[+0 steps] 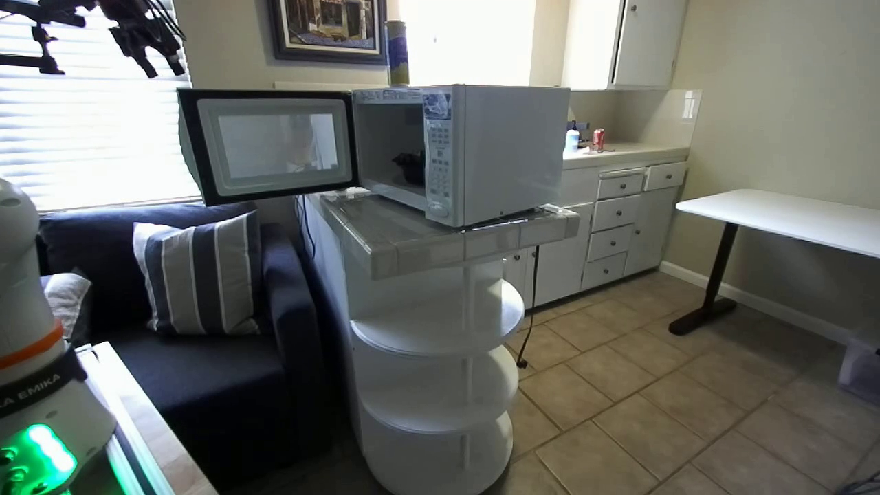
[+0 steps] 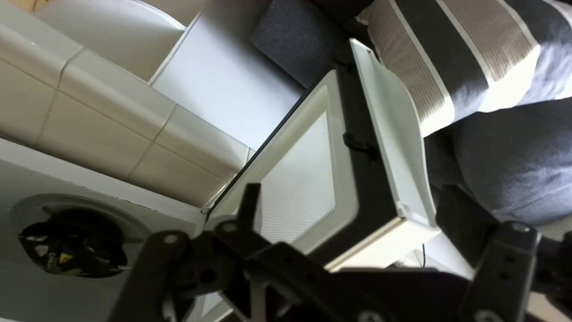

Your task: Push the microwave door closed

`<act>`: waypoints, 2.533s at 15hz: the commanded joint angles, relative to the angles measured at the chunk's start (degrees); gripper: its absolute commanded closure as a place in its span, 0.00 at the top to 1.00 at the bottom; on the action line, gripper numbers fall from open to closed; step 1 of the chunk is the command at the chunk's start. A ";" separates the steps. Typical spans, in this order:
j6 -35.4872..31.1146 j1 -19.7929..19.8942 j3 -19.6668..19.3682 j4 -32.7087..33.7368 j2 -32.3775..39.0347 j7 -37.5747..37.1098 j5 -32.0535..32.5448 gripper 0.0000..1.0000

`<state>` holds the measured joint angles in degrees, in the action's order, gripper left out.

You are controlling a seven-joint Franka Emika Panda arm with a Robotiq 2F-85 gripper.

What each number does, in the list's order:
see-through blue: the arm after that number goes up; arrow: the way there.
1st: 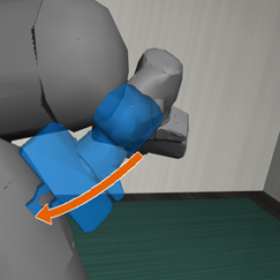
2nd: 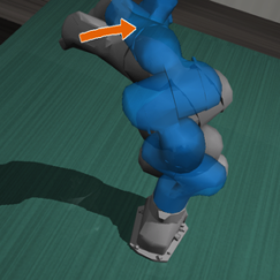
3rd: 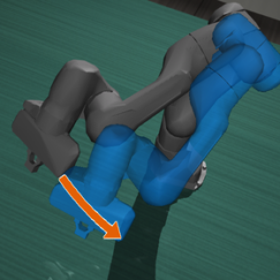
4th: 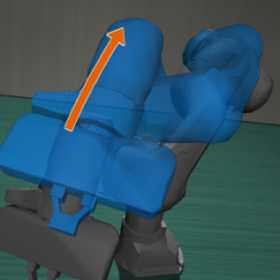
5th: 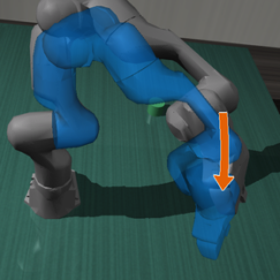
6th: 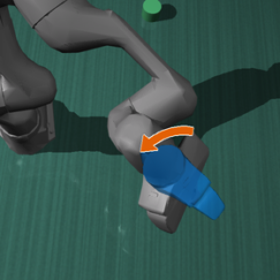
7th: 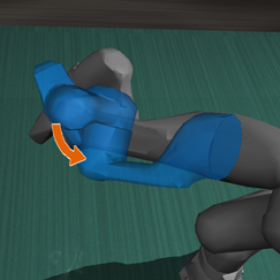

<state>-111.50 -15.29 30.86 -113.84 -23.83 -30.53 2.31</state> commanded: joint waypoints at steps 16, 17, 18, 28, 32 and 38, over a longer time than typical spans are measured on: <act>3.81 3.67 7.54 6.64 5.75 -21.62 7.60 1.00; 4.27 3.91 8.26 7.30 6.41 -23.87 8.66 1.00; 4.49 3.98 8.82 7.84 7.15 -25.83 9.55 1.00; 8.04 2.37 11.48 10.88 14.60 -38.62 17.19 1.00; 9.43 1.06 10.69 11.81 16.03 -39.85 18.38 1.00; 8.49 -0.69 10.03 13.88 17.76 -38.08 17.57 1.00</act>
<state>-103.67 -14.00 41.58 -102.20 -8.29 -68.56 19.39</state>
